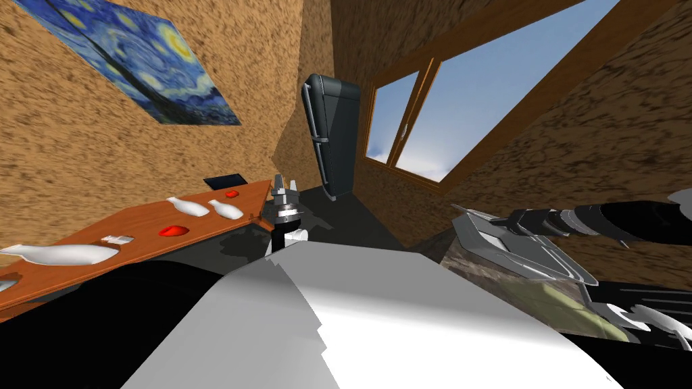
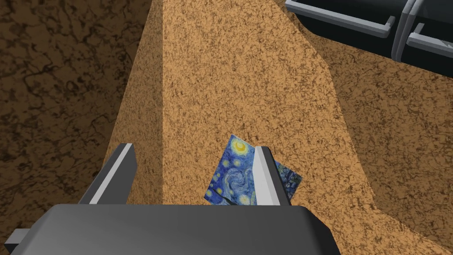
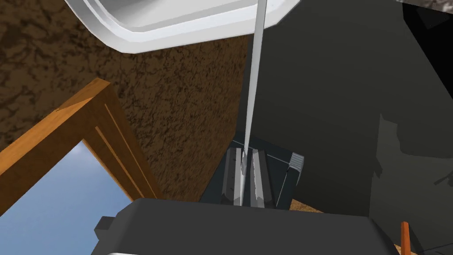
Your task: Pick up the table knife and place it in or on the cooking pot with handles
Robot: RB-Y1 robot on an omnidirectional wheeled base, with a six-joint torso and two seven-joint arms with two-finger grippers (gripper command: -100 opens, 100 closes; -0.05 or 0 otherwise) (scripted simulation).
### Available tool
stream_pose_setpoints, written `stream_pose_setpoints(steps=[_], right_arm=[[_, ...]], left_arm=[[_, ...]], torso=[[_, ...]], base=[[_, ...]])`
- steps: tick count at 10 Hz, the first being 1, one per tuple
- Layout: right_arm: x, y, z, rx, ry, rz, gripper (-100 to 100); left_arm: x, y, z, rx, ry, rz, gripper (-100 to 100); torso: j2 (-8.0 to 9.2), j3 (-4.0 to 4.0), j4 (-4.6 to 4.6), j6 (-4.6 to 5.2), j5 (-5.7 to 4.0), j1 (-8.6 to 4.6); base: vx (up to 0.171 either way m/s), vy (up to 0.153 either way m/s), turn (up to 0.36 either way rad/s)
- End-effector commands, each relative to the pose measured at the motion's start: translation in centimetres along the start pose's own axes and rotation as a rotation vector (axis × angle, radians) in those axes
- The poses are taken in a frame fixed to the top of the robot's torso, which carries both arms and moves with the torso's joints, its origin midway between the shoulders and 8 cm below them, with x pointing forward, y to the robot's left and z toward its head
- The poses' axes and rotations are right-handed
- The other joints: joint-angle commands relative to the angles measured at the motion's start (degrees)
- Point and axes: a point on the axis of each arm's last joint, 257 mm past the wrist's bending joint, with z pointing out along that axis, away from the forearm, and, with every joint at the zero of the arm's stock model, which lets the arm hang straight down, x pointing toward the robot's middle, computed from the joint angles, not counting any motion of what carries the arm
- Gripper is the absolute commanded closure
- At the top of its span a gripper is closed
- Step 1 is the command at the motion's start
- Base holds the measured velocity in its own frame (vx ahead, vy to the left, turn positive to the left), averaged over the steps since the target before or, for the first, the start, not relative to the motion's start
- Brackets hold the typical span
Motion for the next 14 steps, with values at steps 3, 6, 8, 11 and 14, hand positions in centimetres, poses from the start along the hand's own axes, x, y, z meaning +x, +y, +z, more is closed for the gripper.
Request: stream_pose_setpoints(steps=[3, 6, 8, 11, 14], right_arm=[[1.3, -0.8, -2.1, -0.006, 0.044, -0.017, 100], [2.4, -1.5, -4.3, -0.012, 0.084, -0.036, 100], [2.8, -1.7, -5.2, -0.016, 0.100, -0.044, 100], [2.6, -1.7, -4.8, -0.012, 0.097, -0.043, -100], [2.6, -1.7, -4.8, -0.012, 0.097, -0.043, -100]], left_arm=[[0.0, 0.0, 0.0, 0.000, 0.000, 0.000, 0], [0.0, 0.0, 0.0, 0.000, 0.000, 0.000, 0], [0.0, 0.0, 0.0, 0.000, 0.000, 0.000, 0], [0.0, 0.0, 0.0, 0.000, 0.000, 0.000, 0], [0.0, 0.0, 0.0, 0.000, 0.000, -0.001, 0]], torso=[[0.01, 0.00, 0.00, 0.02, -0.05, -0.18], [0.13, 0.05, -0.01, 0.01, -0.05, 0.05], [0.21, 0.12, 0.03, 0.11, -0.02, -0.04], [0.50, 0.26, 0.06, 0.01, 0.01, 0.41], [0.59, 0.32, 0.09, 0.01, 0.05, 0.53]], base=[[0.145, -0.165, -0.125], [0.119, -0.125, -0.139], [0.119, -0.133, -0.151], [0.018, -0.024, -0.007], [0.000, 0.000, 0.000]])
